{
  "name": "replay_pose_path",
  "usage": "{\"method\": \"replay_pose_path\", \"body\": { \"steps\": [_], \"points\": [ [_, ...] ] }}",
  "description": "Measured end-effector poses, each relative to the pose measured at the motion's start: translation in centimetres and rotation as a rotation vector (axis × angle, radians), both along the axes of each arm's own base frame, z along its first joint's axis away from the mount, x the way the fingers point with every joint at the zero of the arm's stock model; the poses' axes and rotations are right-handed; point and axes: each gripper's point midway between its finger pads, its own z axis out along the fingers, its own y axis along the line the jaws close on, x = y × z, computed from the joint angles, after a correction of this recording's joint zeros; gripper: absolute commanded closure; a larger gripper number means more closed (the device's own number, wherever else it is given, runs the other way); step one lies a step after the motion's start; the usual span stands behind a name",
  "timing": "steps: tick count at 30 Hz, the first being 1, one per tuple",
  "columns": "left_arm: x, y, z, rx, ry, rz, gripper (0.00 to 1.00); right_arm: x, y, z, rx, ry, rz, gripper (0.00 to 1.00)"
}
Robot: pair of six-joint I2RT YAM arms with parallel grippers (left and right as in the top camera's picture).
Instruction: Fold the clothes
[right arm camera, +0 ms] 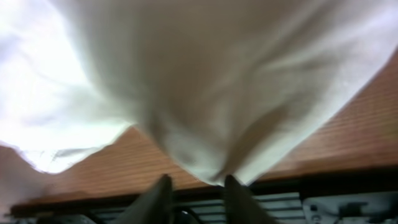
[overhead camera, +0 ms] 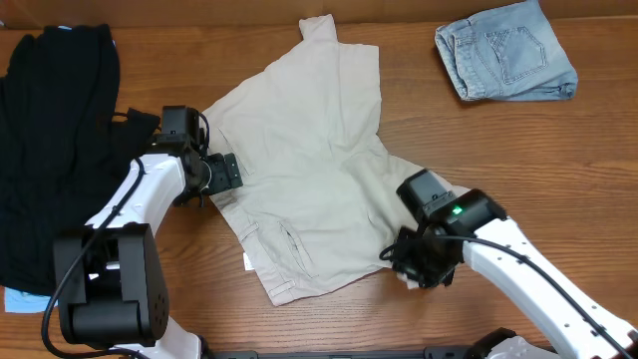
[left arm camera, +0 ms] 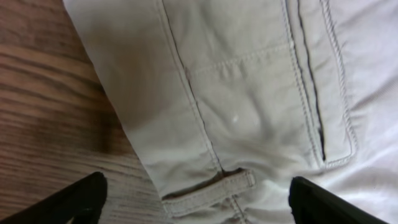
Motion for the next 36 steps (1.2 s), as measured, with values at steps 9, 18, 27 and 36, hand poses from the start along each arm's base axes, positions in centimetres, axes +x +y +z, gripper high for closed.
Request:
{"method": "replay_pose_path", "body": {
  "steps": [9, 18, 27, 36],
  "points": [
    [2.7, -1.3, 0.9, -0.052, -0.116, -0.031, 0.25, 12.0, -0.7, 9.7, 0.045, -0.509, 0.001, 0.19],
    [3.3, -5.4, -1.6, -0.099, -0.100, -0.128, 0.71, 16.2, -3.4, 12.1, 0.005, -0.694, 0.004, 0.18],
    [4.0, -5.2, -2.6, -0.143, -0.059, -0.066, 0.80, 17.1, -4.0, 11.1, -0.025, -0.682, 0.019, 0.16],
    [2.8, -0.7, -2.2, -0.306, 0.020, 0.120, 0.63, 22.0, -2.3, 7.8, -0.009, -0.710, 0.059, 0.15]
  ]
}}
